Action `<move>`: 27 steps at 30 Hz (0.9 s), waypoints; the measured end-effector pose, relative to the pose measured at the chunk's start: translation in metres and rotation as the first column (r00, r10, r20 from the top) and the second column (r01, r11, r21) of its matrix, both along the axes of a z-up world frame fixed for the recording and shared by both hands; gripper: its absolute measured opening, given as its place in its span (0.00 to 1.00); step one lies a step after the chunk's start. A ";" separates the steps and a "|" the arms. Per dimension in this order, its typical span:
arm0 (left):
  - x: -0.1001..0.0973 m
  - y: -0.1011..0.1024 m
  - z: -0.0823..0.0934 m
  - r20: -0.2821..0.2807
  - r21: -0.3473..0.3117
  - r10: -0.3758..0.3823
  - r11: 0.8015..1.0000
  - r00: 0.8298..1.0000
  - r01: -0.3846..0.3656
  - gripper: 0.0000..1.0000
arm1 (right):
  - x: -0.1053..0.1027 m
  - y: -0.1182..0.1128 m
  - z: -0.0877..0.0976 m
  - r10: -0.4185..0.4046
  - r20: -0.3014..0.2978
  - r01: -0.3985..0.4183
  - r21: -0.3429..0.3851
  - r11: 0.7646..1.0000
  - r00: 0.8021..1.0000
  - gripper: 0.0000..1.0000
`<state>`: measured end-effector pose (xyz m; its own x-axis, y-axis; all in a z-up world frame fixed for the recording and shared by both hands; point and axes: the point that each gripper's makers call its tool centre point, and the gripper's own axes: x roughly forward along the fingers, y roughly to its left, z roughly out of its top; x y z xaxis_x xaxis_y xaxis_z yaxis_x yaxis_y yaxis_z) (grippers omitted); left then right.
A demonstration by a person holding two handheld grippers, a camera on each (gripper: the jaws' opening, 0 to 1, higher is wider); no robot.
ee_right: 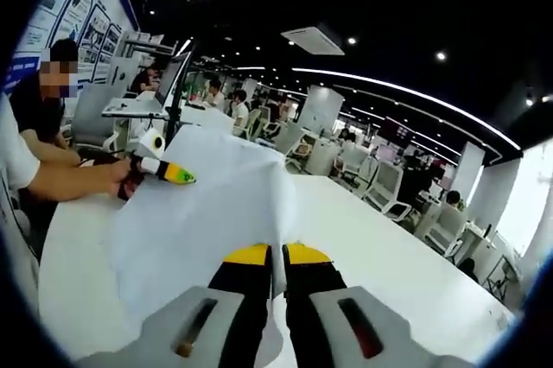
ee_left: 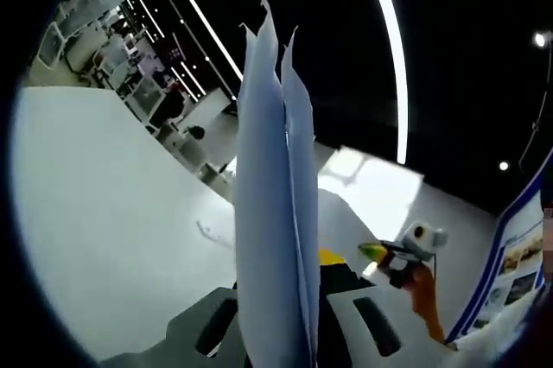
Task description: Organize the stack of printing papers by aligning and flattening the scattered papers on the table
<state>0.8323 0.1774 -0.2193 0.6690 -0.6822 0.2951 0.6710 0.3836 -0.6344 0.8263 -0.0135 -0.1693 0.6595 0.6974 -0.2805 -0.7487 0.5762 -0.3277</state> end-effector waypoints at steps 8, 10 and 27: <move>-0.002 -0.006 -0.002 -0.008 0.007 -0.022 1.000 1.000 0.022 0.06 | 0.001 0.004 0.004 0.007 0.040 -0.006 -0.004 1.000 0.999 0.01; -0.003 -0.006 -0.002 -0.013 0.003 -0.026 1.000 1.000 0.026 0.06 | 0.002 0.004 0.003 0.005 0.041 -0.004 -0.008 1.000 0.999 0.01; -0.008 -0.017 -0.007 -0.043 0.000 -0.081 0.997 0.996 0.081 0.06 | 0.010 0.014 0.003 -0.016 0.118 0.021 -0.041 0.999 0.993 0.01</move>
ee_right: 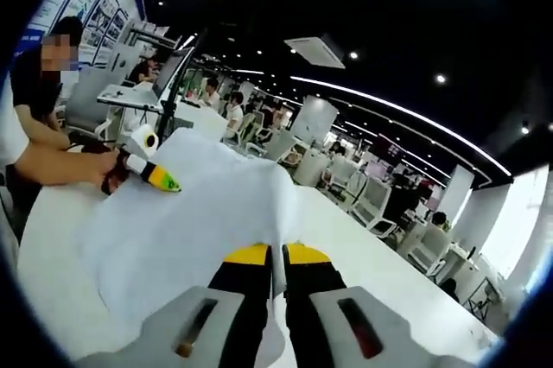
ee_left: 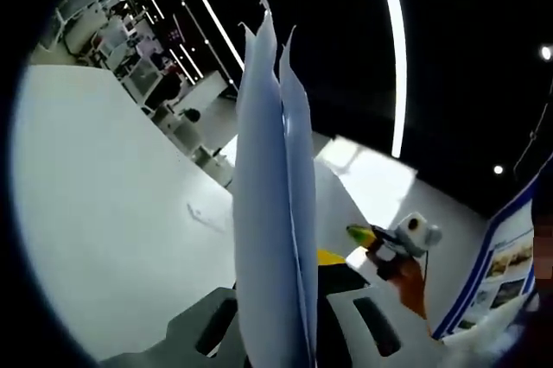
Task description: Organize the stack of printing papers by aligning and flattening the scattered papers on the table
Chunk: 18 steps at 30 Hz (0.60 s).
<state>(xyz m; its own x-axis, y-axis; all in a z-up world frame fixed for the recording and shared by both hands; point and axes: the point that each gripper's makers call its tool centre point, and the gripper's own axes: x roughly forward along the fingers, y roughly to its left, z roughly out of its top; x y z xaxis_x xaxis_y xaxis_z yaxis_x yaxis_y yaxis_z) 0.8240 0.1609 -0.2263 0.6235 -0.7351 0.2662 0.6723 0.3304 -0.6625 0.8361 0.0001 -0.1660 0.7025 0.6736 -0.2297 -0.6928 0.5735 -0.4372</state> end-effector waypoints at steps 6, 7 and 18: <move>0.001 0.000 -0.004 -0.014 -0.004 -0.001 1.000 1.000 0.001 0.06 | 0.005 0.006 -0.006 -0.006 0.016 0.007 -0.037 0.999 1.000 0.01; 0.001 0.000 -0.004 -0.016 -0.003 -0.002 1.000 1.000 0.002 0.06 | 0.006 0.007 -0.007 -0.006 0.015 0.006 -0.039 0.999 1.000 0.01; -0.003 -0.005 -0.003 -0.016 0.004 -0.022 1.000 1.000 0.022 0.06 | 0.010 0.011 -0.014 -0.020 0.066 0.029 -0.132 0.991 0.998 0.00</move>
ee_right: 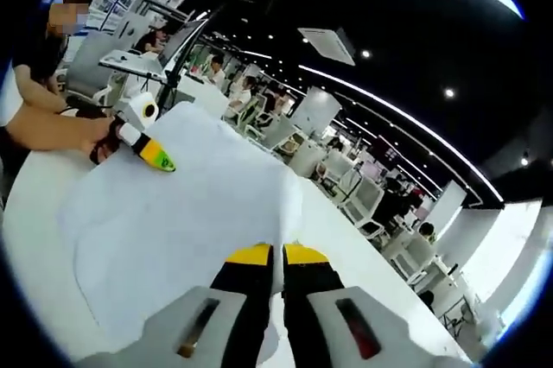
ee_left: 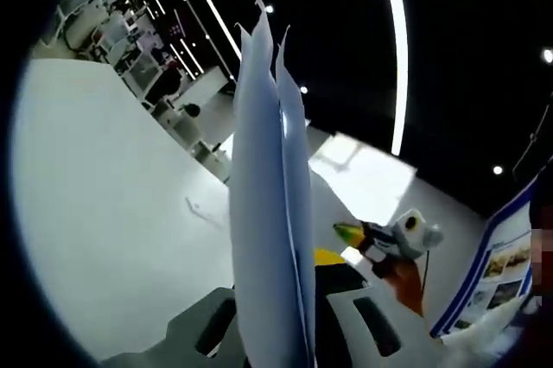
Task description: Organize the stack of printing papers by aligning and flattening the scattered papers on the table
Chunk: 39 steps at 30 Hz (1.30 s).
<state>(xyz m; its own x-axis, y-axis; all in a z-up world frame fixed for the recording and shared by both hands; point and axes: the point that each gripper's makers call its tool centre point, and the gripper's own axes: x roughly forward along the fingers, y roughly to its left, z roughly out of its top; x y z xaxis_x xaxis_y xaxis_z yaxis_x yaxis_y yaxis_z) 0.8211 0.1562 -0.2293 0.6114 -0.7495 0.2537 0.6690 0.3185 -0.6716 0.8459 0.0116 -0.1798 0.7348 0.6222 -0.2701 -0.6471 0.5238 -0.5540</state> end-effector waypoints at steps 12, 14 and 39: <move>0.000 -0.002 -0.001 -0.014 -0.009 -0.018 1.000 1.000 0.018 0.06 | 0.007 0.005 0.007 -0.017 0.267 0.091 -0.268 0.959 0.964 0.00; 0.001 -0.002 -0.001 -0.017 -0.009 -0.017 1.000 1.000 0.017 0.06 | 0.007 0.009 0.008 -0.005 0.309 0.105 -0.309 0.945 0.951 0.00; 0.002 -0.001 -0.001 -0.019 -0.013 -0.019 1.000 1.000 0.018 0.07 | 0.001 0.018 0.008 -0.017 0.368 0.143 -0.320 0.937 0.930 0.00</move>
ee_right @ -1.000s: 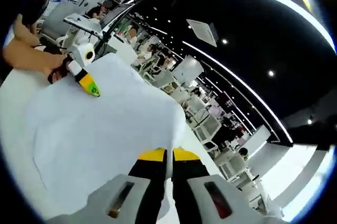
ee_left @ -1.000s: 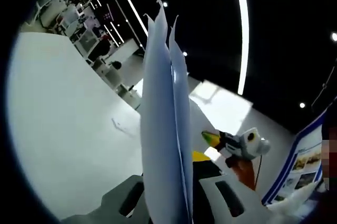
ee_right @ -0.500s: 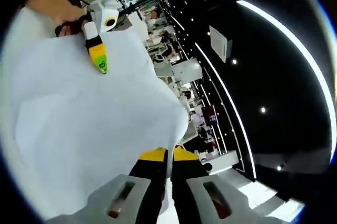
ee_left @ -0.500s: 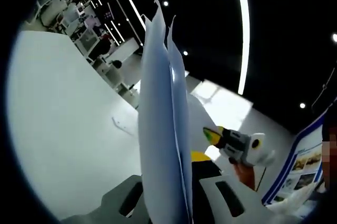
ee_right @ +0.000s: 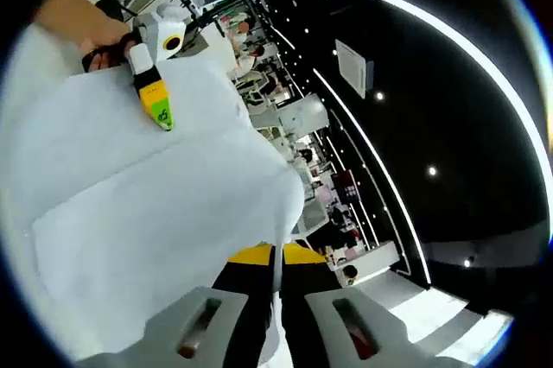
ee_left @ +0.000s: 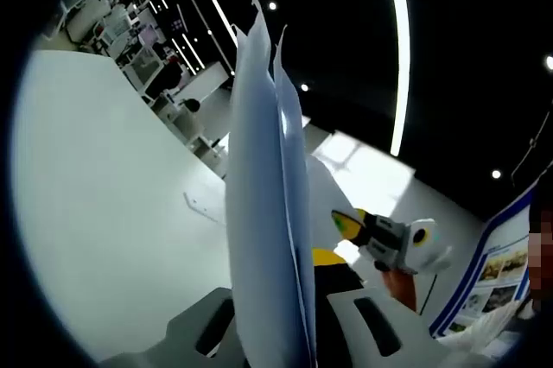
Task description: Organize the stack of printing papers by aligning and flattening the scattered papers on the table
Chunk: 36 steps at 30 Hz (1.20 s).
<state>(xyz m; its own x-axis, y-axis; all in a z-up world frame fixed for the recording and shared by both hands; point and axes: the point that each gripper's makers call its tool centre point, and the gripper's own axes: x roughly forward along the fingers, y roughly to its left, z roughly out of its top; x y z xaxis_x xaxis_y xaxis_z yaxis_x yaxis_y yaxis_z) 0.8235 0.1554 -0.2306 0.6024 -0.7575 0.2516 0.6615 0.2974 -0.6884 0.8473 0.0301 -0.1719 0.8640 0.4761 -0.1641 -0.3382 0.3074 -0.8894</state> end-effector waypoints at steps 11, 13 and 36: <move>-0.001 -0.001 0.000 -0.011 -0.015 -0.002 1.000 1.000 0.002 0.07 | 0.004 0.005 -0.001 0.010 -0.059 -0.006 0.083 0.997 0.998 0.00; -0.001 -0.001 0.000 -0.010 -0.016 -0.002 1.000 1.000 0.002 0.07 | 0.005 0.005 -0.002 0.011 -0.061 -0.006 0.082 0.997 0.998 0.00; 0.001 -0.002 -0.002 -0.021 -0.022 0.004 1.000 1.000 -0.005 0.11 | 0.006 0.012 -0.011 0.006 -0.116 0.007 0.116 0.993 0.993 0.00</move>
